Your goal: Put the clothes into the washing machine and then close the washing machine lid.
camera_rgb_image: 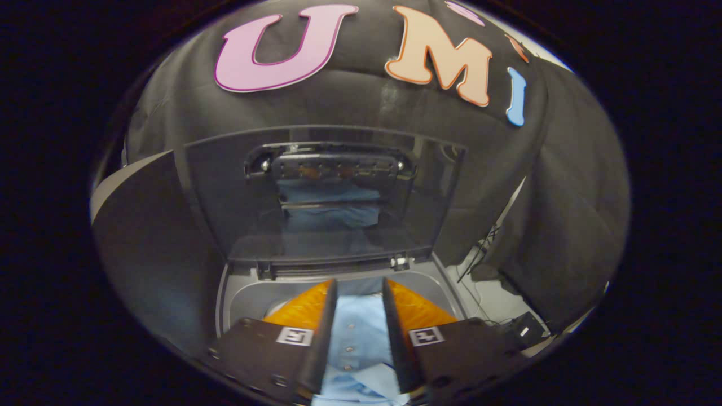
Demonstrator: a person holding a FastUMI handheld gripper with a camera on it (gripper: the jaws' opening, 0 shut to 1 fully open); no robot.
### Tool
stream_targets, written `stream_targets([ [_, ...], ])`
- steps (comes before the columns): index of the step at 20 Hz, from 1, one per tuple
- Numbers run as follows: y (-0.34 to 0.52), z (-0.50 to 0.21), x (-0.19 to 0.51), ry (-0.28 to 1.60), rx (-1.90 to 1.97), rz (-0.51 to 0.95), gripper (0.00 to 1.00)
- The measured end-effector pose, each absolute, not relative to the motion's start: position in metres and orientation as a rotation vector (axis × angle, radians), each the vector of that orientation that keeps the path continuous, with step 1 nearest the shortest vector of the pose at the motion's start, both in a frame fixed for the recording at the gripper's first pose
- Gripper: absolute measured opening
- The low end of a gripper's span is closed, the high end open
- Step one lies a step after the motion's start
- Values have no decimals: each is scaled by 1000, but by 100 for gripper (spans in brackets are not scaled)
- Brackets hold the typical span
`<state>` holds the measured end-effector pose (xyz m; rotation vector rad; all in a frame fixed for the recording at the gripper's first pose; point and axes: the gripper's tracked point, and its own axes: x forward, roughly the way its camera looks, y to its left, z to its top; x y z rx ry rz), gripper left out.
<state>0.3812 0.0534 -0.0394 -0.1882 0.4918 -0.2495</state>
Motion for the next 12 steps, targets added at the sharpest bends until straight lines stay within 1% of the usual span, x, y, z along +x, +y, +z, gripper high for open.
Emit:
stream_targets([
  [6, 77, 15, 387, 354, -143, -211, 100],
  [10, 102, 51, 394, 252, -105, -132, 100],
  [12, 106, 73, 395, 195, -113, -128, 100],
])
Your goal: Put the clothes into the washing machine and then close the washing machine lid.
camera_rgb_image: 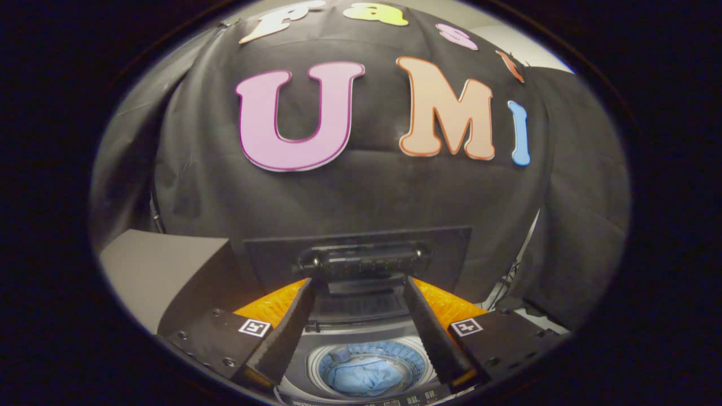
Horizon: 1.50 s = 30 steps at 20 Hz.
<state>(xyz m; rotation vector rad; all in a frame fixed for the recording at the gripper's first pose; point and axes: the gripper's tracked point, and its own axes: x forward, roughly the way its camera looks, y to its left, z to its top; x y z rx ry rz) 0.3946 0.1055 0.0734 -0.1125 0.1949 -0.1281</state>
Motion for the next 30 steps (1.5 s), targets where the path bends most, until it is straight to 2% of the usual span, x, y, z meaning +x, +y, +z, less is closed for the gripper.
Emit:
stream_targets([
  [4, 117, 119, 410, 75, -192, -93, 100],
  [9, 128, 133, 450, 26, -298, -59, 99],
  [13, 113, 124, 491, 7, -269, -131, 100],
  [17, 113, 118, 524, -15, -261, -115, 100],
  [21, 97, 75, 548, 102, -190, -106, 99],
  [24, 105, 84, 547, -20, -108, -39, 99],
  [30, 103, 83, 547, -63, -87, -29, 98],
])
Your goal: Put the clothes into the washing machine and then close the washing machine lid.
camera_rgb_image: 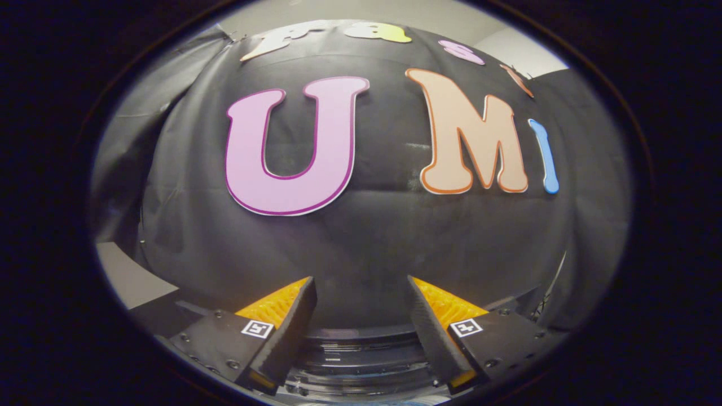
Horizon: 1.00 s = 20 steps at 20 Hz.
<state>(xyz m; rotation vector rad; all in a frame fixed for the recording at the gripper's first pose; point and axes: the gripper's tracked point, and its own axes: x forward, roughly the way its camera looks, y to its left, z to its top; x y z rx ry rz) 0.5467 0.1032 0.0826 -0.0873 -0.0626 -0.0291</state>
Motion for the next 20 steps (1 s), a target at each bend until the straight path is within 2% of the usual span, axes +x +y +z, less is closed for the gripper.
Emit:
stream_targets([
  [20, 103, 85, 546, -45, -95, -31, 98],
])
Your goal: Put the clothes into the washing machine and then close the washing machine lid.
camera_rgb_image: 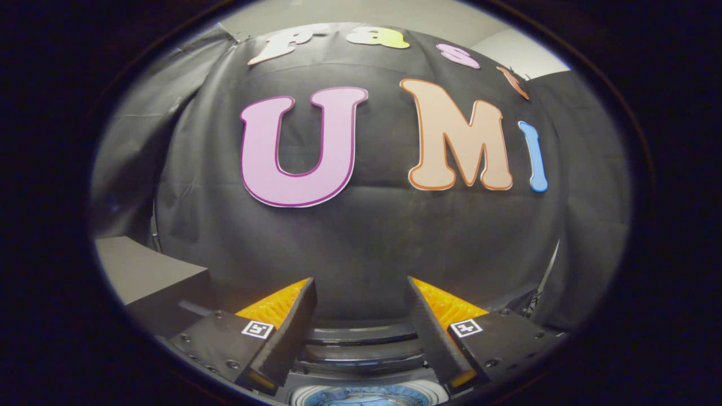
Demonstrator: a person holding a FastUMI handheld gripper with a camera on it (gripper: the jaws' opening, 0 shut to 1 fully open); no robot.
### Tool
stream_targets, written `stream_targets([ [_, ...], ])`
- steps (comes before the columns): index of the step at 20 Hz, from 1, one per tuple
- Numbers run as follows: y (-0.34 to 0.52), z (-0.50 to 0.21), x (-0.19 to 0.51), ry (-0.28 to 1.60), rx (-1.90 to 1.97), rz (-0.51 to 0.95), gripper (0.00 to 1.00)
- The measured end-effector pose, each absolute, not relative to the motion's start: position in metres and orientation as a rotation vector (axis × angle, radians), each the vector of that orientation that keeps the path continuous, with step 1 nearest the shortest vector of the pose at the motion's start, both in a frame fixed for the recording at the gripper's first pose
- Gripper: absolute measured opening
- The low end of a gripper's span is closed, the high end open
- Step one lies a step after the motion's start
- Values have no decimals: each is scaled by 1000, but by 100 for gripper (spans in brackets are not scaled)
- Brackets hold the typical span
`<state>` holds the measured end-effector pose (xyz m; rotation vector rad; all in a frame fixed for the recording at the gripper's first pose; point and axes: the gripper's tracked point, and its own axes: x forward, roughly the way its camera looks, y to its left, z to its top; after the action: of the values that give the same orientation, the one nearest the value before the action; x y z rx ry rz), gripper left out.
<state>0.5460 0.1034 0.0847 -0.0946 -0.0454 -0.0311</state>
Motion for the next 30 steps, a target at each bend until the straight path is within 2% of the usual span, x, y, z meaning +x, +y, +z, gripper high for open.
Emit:
stream_targets([
  [30, 102, 87, 546, -55, -45, -53, 97],
])
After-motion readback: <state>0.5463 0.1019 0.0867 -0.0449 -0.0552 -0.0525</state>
